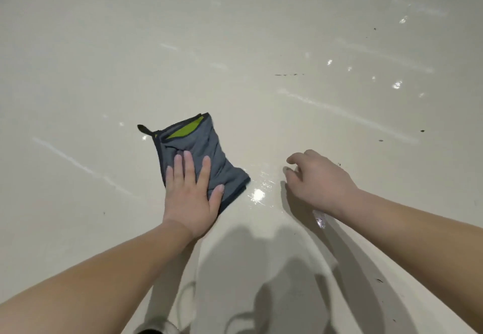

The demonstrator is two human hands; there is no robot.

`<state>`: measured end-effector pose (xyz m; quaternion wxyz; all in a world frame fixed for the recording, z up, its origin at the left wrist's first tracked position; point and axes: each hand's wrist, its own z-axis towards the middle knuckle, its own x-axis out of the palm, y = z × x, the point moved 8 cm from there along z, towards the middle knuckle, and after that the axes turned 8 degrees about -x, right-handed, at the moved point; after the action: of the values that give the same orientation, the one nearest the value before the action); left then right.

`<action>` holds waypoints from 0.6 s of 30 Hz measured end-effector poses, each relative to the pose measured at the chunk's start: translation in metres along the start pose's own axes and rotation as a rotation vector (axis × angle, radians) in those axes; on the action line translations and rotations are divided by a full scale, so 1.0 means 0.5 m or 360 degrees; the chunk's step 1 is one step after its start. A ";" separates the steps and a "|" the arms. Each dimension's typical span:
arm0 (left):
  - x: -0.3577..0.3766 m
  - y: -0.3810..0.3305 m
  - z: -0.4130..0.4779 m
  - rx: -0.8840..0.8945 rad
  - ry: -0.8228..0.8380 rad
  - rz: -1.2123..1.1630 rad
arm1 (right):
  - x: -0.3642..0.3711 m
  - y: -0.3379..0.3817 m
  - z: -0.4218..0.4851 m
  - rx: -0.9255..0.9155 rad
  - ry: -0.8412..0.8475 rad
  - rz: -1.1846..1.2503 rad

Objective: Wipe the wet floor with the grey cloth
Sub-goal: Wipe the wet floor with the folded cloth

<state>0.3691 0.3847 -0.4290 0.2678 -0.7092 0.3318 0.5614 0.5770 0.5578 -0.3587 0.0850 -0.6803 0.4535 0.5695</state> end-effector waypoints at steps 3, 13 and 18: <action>0.010 -0.066 -0.058 0.0088 -0.0023 -0.0046 | 0.008 0.025 0.016 0.0059 0.0016 0.0087; -0.014 -0.192 -0.168 0.0811 0.0123 0.0094 | 0.014 0.125 0.120 -0.0083 0.0144 -0.0099; 0.018 -0.267 -0.158 0.0470 0.0404 -0.0079 | -0.006 0.115 0.157 0.0006 0.0046 -0.0041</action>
<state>0.5225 0.4088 -0.4189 0.3388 -0.7351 0.4242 0.4060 0.4812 0.5760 -0.3596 0.0872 -0.6940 0.4469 0.5577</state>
